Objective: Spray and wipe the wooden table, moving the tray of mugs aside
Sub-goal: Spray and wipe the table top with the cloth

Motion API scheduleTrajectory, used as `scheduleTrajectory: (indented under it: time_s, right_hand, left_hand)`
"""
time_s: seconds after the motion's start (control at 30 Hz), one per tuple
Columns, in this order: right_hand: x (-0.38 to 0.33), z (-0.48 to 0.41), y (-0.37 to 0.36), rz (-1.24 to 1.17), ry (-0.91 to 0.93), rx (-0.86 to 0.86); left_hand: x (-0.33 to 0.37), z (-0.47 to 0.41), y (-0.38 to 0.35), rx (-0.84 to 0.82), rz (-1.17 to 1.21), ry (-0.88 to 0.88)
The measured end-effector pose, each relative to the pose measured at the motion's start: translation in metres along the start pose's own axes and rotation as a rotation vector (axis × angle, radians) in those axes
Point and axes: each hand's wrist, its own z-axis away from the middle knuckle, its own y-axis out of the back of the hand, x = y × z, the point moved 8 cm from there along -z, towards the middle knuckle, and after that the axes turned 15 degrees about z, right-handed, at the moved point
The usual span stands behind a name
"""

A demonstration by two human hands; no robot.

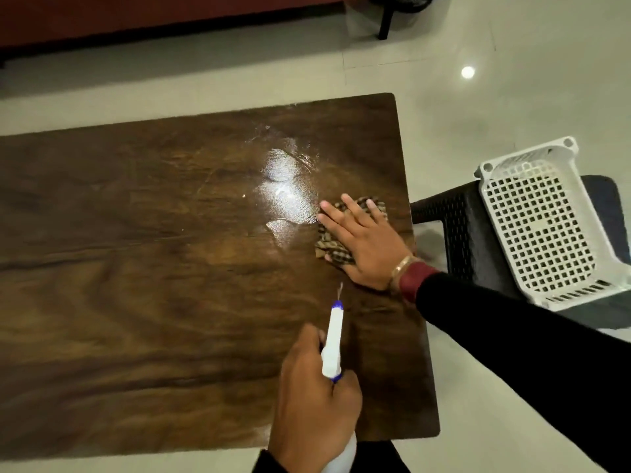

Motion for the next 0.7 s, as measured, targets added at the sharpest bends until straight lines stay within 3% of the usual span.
scheduleTrajectory:
  time_s: [0.07,0.27,0.37,0.43,0.5,0.6,0.7]
  right_hand:
    - [0.017,0.021,-0.009,-0.025,-0.022,-0.037]
    - [0.080,-0.033,0.007,-0.104,-0.440,-0.032]
    - [0.038,-0.011,0.001,-0.057,-0.298,-0.016]
    - [-0.005,0.044,-0.009,-0.020,-0.095,-0.002]
    - [-0.021,0.100,-0.025,-0.001,-0.019,-0.033]
    - [0.028,0.121,-0.038,-0.056,-0.251,-0.105]
    - [0.057,0.077,-0.025,-0.208,-0.504,-0.068]
  left_hand:
    - [-0.011,0.015,-0.004,0.004,-0.013,0.045]
    - [-0.037,0.040,-0.006,0.001,0.000,0.080]
    - [-0.037,0.046,-0.007,0.004,0.010,0.025]
    - [-0.035,0.050,-0.005,-0.015,0.024,-0.007]
    - [-0.038,0.053,0.003,-0.009,0.017,-0.009]
    - [-0.044,0.068,0.012,-0.034,-0.009,-0.049]
    - [-0.049,0.093,0.018,-0.094,-0.012,-0.073]
